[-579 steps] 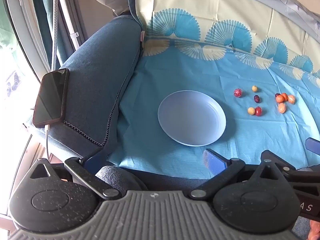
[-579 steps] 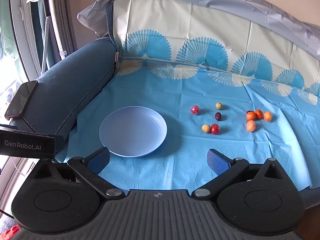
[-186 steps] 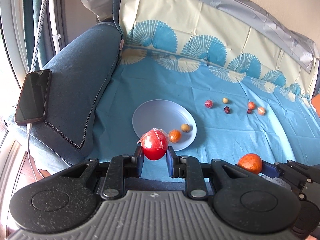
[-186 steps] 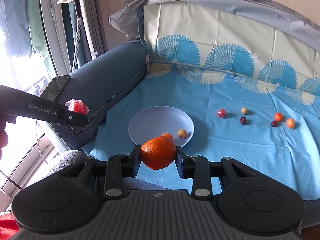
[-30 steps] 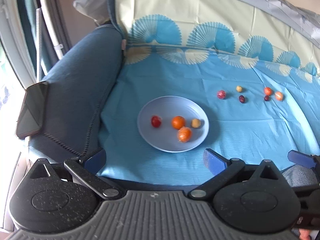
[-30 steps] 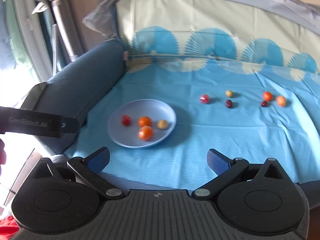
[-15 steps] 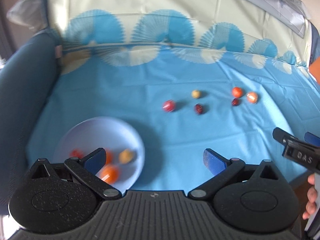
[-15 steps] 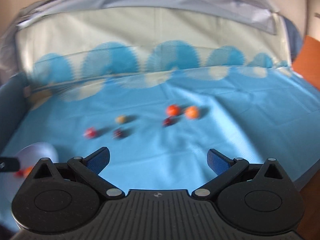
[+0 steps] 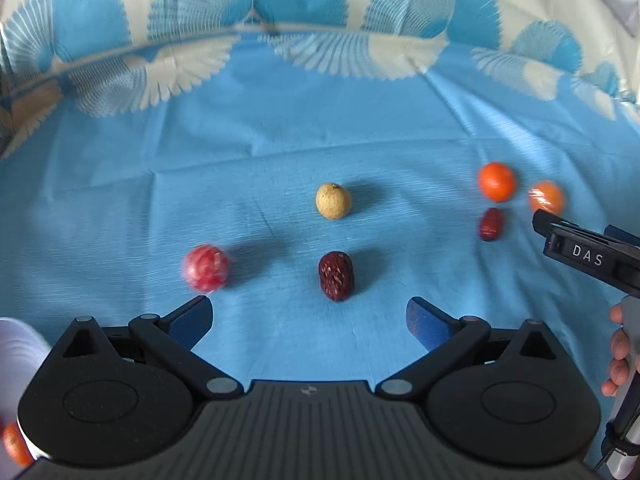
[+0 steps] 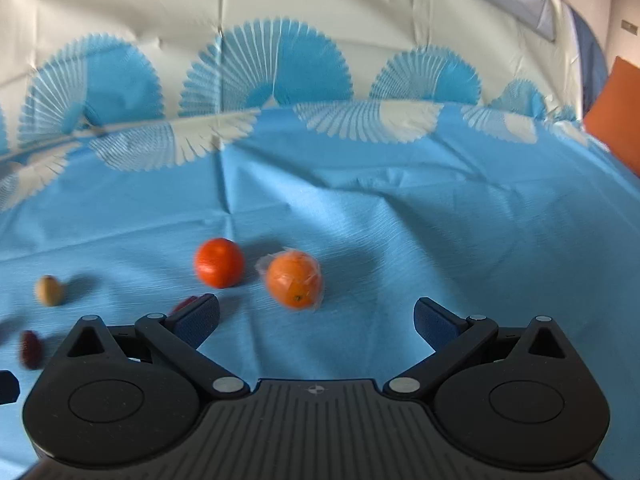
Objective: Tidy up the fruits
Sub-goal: 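Grasp the dark date with the left gripper while the right grasps a wrapped tangerine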
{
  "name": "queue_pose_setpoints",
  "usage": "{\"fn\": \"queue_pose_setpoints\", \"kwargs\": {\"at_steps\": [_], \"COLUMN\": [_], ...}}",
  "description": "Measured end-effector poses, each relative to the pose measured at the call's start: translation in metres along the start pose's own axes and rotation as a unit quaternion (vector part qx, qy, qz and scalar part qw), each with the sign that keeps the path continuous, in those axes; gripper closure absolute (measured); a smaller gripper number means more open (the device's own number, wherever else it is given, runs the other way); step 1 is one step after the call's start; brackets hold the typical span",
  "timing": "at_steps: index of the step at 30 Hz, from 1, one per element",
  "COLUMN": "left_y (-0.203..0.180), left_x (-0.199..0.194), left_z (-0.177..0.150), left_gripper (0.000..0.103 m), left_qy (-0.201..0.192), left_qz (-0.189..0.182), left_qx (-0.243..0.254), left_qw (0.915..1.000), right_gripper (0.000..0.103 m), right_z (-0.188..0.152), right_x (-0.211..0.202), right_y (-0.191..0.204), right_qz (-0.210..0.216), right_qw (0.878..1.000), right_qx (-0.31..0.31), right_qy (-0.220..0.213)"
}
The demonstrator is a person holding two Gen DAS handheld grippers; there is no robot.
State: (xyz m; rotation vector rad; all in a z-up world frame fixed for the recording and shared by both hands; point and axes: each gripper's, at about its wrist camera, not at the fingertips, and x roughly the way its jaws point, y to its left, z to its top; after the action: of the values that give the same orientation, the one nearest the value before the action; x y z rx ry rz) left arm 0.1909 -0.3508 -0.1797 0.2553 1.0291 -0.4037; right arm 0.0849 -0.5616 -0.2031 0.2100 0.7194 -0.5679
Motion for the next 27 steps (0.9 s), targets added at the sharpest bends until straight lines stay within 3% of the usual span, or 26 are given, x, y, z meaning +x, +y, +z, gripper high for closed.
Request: {"fn": "queue_pose_setpoints", "kwargs": {"at_steps": [4, 6, 11, 12, 13, 14, 15, 18, 21, 27], "left_y": [-0.003, -0.004, -0.003, -0.001, -0.001, -0.002, -0.002, -0.003, -0.001, 0.027], "left_x": [0.034, 0.031, 0.027, 0.021, 0.015, 0.013, 0.013, 0.001, -0.031, -0.121], "left_z": [0.005, 0.004, 0.006, 0.005, 0.005, 0.006, 0.007, 0.004, -0.003, -0.037], "left_gripper": [0.0, 0.0, 0.003, 0.009, 0.034, 0.068, 0.079, 0.08, 0.08, 0.08], "left_qy": [0.033, 0.009, 0.005, -0.013, -0.027, -0.026, -0.015, -0.021, -0.039, -0.061], "left_qz": [0.008, 0.006, 0.003, 0.001, -0.002, -0.011, -0.023, -0.025, -0.026, -0.036], "left_qx": [0.006, 0.006, 0.002, -0.007, -0.009, -0.003, 0.004, 0.014, 0.032, 0.033], "left_qw": [0.9994, 0.9999, 1.0, 0.9999, 0.9996, 0.9996, 0.9996, 0.9994, 0.9984, 0.9969], "right_gripper": [0.001, 0.001, 0.002, 0.013, 0.023, 0.046, 0.065, 0.066, 0.066, 0.066], "right_z": [-0.007, -0.012, -0.014, -0.013, -0.013, -0.012, -0.01, -0.005, -0.002, -0.002], "right_x": [0.041, 0.041, 0.036, 0.035, 0.032, 0.029, 0.028, 0.023, 0.005, -0.091], "right_y": [-0.006, 0.0, -0.001, 0.0, 0.002, 0.003, 0.006, 0.015, 0.011, 0.004], "right_qz": [0.002, -0.006, -0.003, 0.001, 0.005, 0.008, 0.017, 0.005, -0.011, 0.001], "right_qw": [1.0, 1.0, 1.0, 1.0, 0.999, 0.999, 0.998, 0.998, 0.999, 0.998], "right_qx": [0.012, -0.009, -0.011, -0.015, -0.022, -0.032, -0.041, -0.06, -0.033, 0.004], "right_qy": [0.022, -0.005, -0.018, -0.021, -0.03, -0.037, -0.037, -0.025, -0.012, -0.061]}}
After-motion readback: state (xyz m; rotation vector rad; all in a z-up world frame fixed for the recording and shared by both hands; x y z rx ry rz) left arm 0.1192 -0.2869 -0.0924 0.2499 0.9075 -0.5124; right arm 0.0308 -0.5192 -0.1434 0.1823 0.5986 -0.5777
